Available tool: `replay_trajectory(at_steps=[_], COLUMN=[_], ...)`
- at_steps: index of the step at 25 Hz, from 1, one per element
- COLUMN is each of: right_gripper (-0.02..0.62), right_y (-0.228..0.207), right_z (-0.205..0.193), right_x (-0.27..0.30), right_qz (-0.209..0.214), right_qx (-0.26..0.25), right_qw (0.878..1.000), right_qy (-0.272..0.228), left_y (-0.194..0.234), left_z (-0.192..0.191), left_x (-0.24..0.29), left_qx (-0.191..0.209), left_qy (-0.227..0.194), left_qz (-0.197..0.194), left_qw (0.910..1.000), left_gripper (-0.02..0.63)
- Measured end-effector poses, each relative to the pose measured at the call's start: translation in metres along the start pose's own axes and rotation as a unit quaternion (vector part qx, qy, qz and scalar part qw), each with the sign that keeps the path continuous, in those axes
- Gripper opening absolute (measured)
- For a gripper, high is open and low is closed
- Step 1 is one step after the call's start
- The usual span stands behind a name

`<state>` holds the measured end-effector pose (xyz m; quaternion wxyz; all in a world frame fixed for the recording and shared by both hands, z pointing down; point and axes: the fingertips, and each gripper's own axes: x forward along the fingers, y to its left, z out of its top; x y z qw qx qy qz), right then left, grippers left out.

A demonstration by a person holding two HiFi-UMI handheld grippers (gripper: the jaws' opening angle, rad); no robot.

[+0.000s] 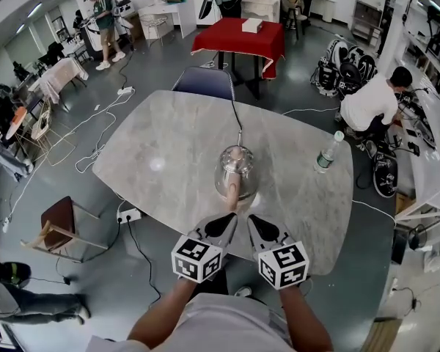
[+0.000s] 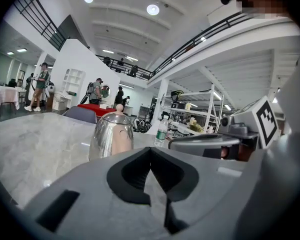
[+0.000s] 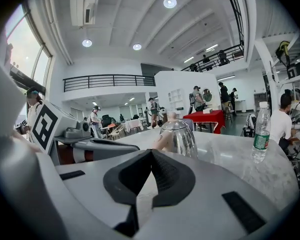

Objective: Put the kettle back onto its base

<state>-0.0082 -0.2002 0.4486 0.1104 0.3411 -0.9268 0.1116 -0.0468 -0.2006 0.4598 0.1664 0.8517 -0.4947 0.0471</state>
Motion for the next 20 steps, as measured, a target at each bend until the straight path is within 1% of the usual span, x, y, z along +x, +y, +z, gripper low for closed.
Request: replay_trajectory(at_steps=[20], right_gripper=[0.004], right_y=[-0.008], right_z=[-0.004], right_x=[-0.011], right_qz=[-0.005], right_qx=[0.003], right_qw=[1.0], right_qy=[-0.002], left_y=[-0.016], left_z=[-0.006], left_x=[0.008], left_qx=[0.004], left_qy=[0.01], left_qz=[-0.011], left_qw=[0.9999], left_gripper=[0.008])
